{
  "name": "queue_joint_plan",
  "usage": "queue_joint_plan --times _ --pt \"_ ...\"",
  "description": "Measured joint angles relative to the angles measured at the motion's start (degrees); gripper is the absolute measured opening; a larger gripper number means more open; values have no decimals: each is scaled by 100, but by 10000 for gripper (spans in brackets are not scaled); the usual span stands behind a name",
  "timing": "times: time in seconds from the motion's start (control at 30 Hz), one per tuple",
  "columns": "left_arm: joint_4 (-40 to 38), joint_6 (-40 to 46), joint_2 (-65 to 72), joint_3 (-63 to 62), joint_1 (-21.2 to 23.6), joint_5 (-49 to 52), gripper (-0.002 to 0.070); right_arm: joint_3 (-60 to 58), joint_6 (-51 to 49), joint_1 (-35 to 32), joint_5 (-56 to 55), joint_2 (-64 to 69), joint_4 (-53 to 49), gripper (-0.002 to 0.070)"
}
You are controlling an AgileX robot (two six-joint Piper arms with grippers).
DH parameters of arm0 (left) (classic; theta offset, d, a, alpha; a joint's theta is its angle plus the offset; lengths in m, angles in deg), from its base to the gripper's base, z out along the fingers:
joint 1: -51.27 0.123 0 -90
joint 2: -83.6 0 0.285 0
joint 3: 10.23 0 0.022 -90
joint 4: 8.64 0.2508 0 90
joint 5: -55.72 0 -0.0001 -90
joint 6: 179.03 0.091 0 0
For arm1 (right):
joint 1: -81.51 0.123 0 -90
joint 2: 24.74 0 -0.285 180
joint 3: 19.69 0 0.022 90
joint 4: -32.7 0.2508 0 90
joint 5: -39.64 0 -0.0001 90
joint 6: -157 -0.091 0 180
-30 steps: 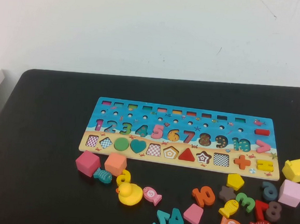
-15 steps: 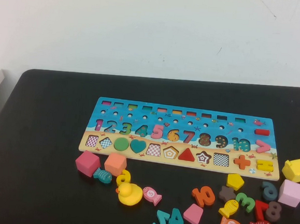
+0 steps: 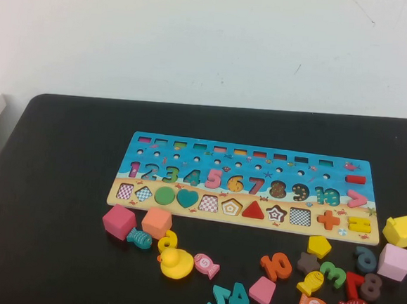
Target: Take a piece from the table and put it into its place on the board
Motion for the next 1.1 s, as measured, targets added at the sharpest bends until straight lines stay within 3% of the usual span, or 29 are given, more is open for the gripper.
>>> queue_joint_plan --times 0.2,0.63,1.1 --pt "0 0 0 0 0 0 -2 0 0 0 -976 0 0 19" --pt "0 0 0 0 0 0 -1 -9 -109 0 -1907 0 -13 19" --pt "-89 -298 0 0 0 -114 -1 -9 -162 0 -2261 0 -13 18"
